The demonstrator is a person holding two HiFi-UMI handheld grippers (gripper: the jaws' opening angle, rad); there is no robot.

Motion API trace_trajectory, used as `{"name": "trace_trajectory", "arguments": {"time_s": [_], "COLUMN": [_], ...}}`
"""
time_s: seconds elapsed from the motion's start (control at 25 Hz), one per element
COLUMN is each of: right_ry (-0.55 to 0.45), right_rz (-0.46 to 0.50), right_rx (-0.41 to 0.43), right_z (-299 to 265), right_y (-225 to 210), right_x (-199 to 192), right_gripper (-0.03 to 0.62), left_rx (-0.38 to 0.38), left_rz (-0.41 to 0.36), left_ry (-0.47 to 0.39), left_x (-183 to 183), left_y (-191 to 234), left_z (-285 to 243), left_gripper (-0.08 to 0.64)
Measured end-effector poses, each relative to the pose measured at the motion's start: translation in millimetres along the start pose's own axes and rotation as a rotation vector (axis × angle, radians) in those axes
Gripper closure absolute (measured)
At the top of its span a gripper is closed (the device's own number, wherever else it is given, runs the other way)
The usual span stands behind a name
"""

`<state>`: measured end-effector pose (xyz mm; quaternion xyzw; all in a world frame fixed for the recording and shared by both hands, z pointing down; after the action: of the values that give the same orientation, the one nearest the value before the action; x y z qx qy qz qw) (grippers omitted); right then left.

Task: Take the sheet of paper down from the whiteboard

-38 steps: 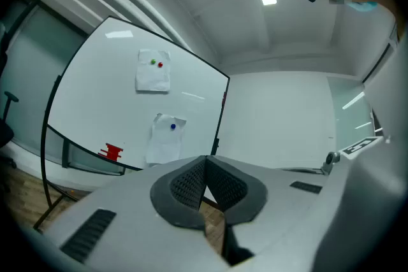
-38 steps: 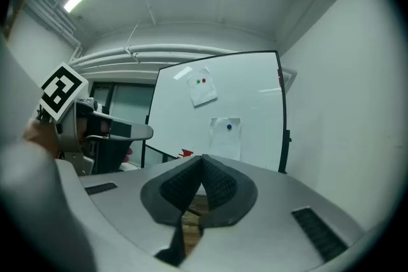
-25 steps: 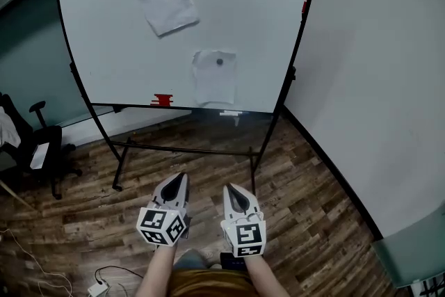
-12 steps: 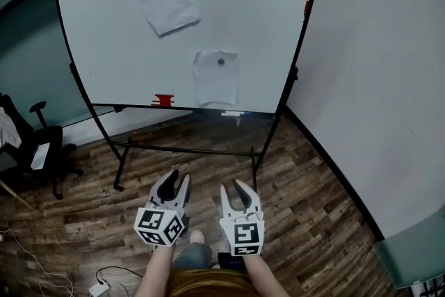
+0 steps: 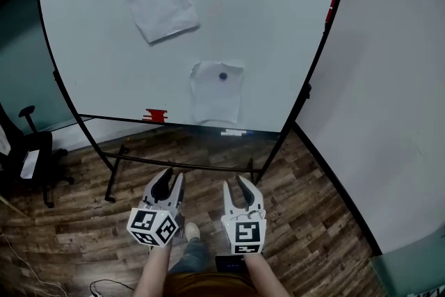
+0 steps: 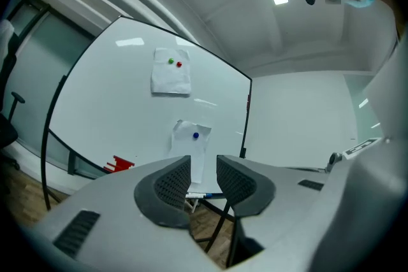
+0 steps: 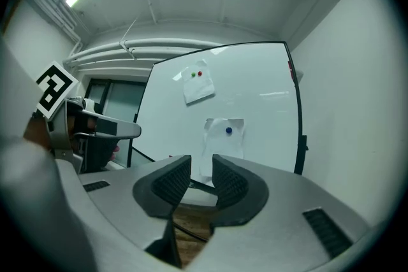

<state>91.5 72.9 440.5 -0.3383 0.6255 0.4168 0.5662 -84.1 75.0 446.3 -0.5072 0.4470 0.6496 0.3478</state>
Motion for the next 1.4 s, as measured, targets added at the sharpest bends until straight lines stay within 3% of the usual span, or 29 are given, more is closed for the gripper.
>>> {"name": "trace_trajectory", "arguments": {"time_s": [0.4, 0.64, 0.92, 1.08, 1.4], "right_ry": [0.010, 0.008, 0.007, -0.020, -0.106], "right_rz": [0.023, -0.036, 0.023, 0.101, 0.234], "right_rx": [-0.053, -0.084, -0.128, -0.151, -0.162], "right_z": [-196, -274, -324, -337, -357], "right_y": [-61, -85, -98, -100, -106], "right_x": [16, 19, 21, 33, 52], "right_gripper": [0.472, 0.471, 0.463, 0.460, 0.448], "left_rx": [-0.043, -0.115, -0.162, -0.184, -0.221], "left_rz": [-0.014, -0.028, -0.035, -0.097, -0.141], "left_ry": [0.034, 0.067, 0.071, 0.049, 0.033], "left_x": [23, 19, 20, 27, 32], "left_y": [102, 129, 148, 147, 140], "left_z": [-189, -267, -313, -325, -343], "left_gripper": [0.433, 0.433, 0.433, 0.436, 0.448]}}
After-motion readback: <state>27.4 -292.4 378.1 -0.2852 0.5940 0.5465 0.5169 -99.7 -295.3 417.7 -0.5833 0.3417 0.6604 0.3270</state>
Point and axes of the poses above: the fingertips, and each gripper's own axes: z backward along the fingers, y to its left, x out of its top, the point moved 4 cm from there along z, backward along the fingers, and after that the axes turned 4 degrees about -z, right-handed, at the moved point
